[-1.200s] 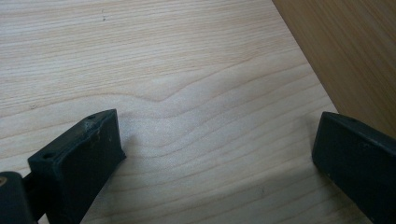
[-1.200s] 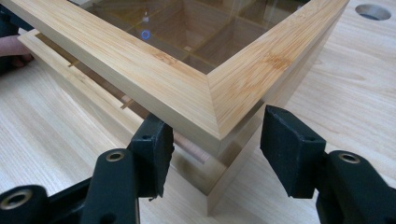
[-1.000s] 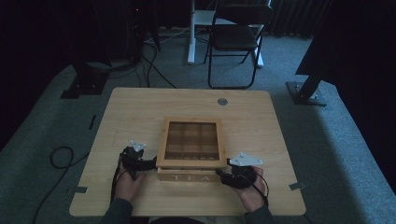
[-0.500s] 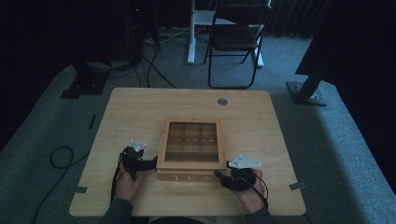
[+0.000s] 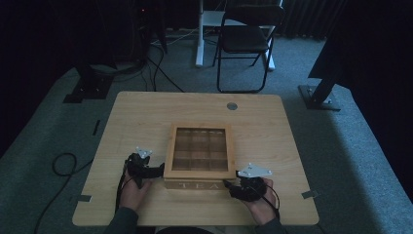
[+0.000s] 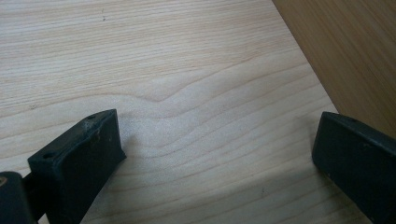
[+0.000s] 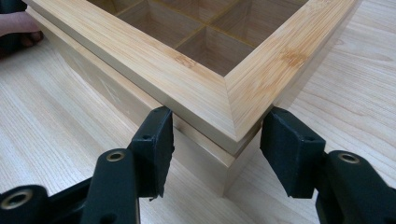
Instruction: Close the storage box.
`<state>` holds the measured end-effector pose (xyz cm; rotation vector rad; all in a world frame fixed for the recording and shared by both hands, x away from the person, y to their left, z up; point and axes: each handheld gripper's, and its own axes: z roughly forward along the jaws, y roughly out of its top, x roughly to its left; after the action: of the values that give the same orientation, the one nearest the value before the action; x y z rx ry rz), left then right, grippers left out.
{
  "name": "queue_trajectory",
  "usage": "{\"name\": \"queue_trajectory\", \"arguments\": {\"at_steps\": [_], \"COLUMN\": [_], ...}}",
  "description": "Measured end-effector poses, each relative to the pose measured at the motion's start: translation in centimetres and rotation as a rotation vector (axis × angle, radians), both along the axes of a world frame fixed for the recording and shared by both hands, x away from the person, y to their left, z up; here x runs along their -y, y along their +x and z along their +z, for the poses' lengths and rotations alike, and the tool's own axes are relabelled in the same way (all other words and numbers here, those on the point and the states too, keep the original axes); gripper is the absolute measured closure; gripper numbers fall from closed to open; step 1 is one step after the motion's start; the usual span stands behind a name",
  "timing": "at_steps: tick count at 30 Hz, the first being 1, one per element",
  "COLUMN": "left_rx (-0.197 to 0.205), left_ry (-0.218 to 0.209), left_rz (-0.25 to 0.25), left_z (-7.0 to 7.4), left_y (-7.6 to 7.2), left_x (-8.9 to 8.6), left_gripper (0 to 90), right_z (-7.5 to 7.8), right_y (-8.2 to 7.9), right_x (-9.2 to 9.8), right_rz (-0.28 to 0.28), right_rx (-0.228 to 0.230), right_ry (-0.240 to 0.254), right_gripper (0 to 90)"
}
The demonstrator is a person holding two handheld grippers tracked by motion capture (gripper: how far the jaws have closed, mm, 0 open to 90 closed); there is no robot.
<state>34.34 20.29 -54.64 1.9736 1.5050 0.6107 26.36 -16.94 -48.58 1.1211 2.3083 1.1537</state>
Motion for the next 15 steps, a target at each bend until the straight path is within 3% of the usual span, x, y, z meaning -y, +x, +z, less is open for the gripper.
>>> {"name": "queue_trajectory", "arguments": {"at_steps": [15], "left_rx": [0.000], "left_ry": [0.000], "left_rz": [0.000], "left_z": [0.00], "left_y": [0.00], "left_x": [0.00], "left_gripper": [1.7], "right_z": [-0.04], "right_y": [-0.37], "right_x": [0.46], "right_rz": [-0.009], "right_rx": [-0.009], "right_ry": [-0.011], "right_gripper": [47.8]}}
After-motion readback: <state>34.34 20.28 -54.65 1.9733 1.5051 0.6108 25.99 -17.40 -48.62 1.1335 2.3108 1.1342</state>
